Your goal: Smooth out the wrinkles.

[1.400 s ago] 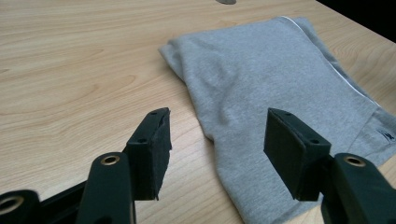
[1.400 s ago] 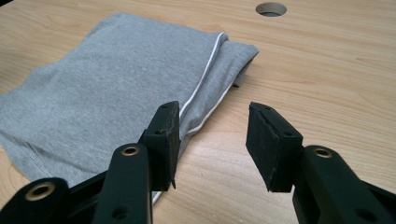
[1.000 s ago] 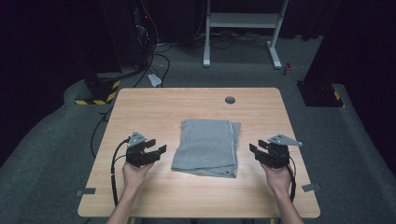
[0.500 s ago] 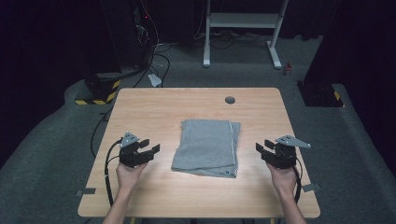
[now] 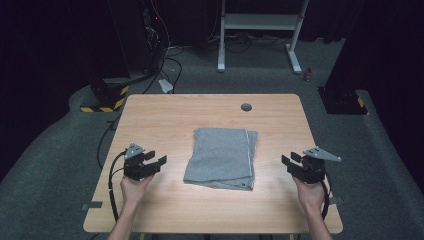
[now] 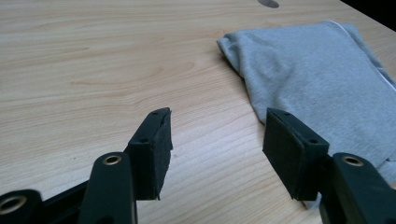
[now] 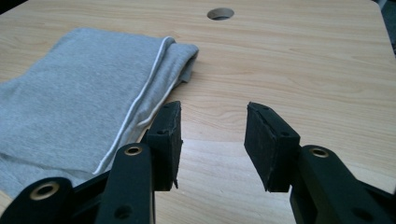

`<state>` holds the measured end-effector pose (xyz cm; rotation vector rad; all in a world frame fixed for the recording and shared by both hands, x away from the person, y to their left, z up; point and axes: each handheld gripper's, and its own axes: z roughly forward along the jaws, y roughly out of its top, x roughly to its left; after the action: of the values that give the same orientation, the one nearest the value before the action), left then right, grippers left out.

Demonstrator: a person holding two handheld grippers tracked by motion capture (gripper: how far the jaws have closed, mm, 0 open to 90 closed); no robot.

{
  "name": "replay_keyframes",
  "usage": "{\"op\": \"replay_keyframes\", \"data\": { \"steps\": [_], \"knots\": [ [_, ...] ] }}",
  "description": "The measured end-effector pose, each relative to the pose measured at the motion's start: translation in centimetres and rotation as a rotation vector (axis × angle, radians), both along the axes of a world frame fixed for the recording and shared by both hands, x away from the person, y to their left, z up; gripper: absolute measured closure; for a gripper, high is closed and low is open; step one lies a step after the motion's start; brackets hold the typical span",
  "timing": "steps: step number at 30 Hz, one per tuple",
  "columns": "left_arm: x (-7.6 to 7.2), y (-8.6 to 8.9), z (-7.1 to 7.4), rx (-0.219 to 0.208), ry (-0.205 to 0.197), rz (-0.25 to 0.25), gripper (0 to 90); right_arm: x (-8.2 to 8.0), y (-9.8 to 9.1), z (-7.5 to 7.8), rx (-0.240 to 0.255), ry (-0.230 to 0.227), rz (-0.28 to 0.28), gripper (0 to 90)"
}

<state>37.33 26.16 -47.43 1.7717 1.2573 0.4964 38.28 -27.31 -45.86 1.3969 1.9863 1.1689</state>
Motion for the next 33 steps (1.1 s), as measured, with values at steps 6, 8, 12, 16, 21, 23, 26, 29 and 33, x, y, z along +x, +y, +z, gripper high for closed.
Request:
{"op": "replay_keyframes", "data": {
  "steps": [6, 8, 12, 16, 21, 23, 26, 29, 33],
  "knots": [
    [0.0, 0.5, -0.5, 0.022, 0.015, 0.023, 42.0, -0.1, -0.8, -0.4, -0.002, 0.009, -0.024, 55.9],
    [0.1, 0.7, -0.8, 0.026, 0.019, 0.033, 42.1, 0.0, -1.0, -0.5, -0.002, 0.014, -0.032, 55.9],
    [0.3, 1.1, -1.5, 0.073, 0.048, 0.057, 42.2, 0.1, -1.3, -0.9, -0.016, 0.018, -0.042, 55.9],
    [0.3, 1.6, -1.9, 0.075, 0.059, 0.068, 42.2, 0.3, -1.6, -1.3, -0.019, 0.034, -0.063, 55.9],
    [0.4, 1.9, -2.4, 0.083, 0.065, 0.090, 42.2, 0.5, -1.9, -1.9, -0.036, 0.047, -0.078, 55.9],
    [0.5, 1.9, -2.7, 0.086, 0.067, 0.098, 42.2, 0.6, -1.9, -2.1, -0.041, 0.056, -0.085, 55.8],
    [0.7, 1.8, -3.0, 0.099, 0.066, 0.103, 42.1, 0.8, -1.8, -2.6, -0.060, 0.060, -0.090, 55.8],
    [0.9, 1.6, -3.4, 0.108, 0.074, 0.109, 42.0, 1.0, -1.7, -3.1, -0.091, 0.066, -0.096, 55.7],
    [1.1, 1.3, -3.7, 0.135, 0.072, 0.114, 41.8, 1.3, -1.5, -3.7, -0.128, 0.078, -0.111, 54.8]
  ]
}}
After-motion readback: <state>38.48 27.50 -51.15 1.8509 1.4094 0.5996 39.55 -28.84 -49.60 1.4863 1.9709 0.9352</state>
